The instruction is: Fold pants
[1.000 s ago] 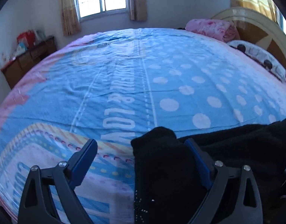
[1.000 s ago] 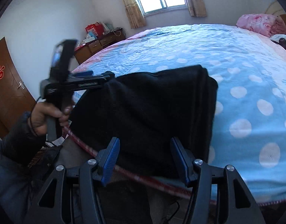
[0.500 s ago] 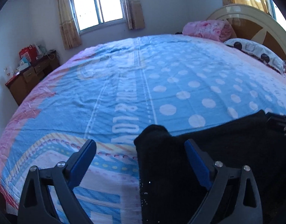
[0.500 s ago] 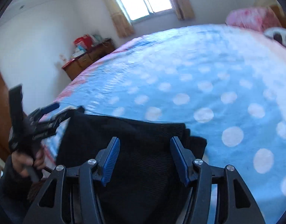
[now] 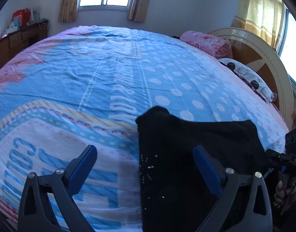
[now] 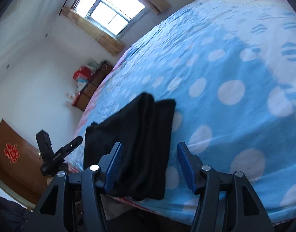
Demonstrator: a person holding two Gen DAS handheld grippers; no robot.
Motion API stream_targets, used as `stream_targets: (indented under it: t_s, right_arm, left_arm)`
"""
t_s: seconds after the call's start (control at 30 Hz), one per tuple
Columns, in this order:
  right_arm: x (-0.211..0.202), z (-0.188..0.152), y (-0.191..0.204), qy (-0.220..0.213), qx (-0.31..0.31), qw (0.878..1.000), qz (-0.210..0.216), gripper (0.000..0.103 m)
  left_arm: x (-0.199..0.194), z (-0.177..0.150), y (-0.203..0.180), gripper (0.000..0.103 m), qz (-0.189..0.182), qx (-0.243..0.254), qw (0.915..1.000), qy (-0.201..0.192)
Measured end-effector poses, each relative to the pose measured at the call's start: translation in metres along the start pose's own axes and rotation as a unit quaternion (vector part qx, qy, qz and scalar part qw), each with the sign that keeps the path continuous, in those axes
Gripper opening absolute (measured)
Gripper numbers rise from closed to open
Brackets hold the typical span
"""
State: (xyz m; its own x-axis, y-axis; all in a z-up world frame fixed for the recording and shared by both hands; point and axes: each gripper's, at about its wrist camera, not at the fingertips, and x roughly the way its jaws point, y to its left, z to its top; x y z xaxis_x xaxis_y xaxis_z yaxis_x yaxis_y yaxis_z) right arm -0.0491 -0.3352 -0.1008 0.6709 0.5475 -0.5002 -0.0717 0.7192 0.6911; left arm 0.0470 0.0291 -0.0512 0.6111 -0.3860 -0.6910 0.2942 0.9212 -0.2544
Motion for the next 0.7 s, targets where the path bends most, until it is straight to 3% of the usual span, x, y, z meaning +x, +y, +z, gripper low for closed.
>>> stream_targets:
  t_s: [0.07, 0.13, 0.27, 0.37, 0.53, 0.6, 0.63, 0.7]
  right_arm:
    - [0.009, -0.003, 0.001, 0.026, 0.02, 0.999, 0.032, 0.062]
    - [0.014, -0.009, 0.001, 0.031, 0.036, 0.999, 0.02, 0.062]
    - [0.012, -0.001, -0.005, 0.041, 0.065, 0.997, 0.019, 0.062]
    - [-0.004, 0.01, -0.012, 0.004, 0.077, 0.997, 0.005, 0.062]
    - [0.016, 0.005, 0.006, 0.059, 0.02, 0.998, -0.023, 0.062]
    - [0.02, 0.0, 0.015, 0.065, 0.016, 0.998, -0.018, 0.063]
    - [0.024, -0.001, 0.018, 0.067, 0.007, 0.997, -0.022, 0.062]
    - [0.03, -0.009, 0.028, 0.076, -0.026, 0.996, -0.043, 0.043]
  left_arm:
    - [0.009, -0.006, -0.002, 0.101, -0.029, -0.009, 0.9992, 0.024]
    - [0.019, -0.011, -0.009, 0.102, -0.05, -0.003, 0.9976, 0.047]
    - [0.028, -0.015, -0.024, 0.103, -0.018, 0.043, 0.9978, 0.047]
    - [0.029, -0.008, -0.019, 0.103, -0.029, 0.032, 0.9978, 0.05]
    - [0.035, 0.001, -0.022, 0.103, -0.035, 0.026, 0.9974, 0.058]
    - [0.036, -0.003, -0.028, 0.088, -0.043, 0.034, 0.9969, 0.057]
    - [0.036, -0.005, -0.031, 0.073, -0.049, 0.041, 0.9962, 0.06]
    - [0.033, -0.005, -0.032, 0.056, -0.049, 0.045, 0.9964, 0.052]
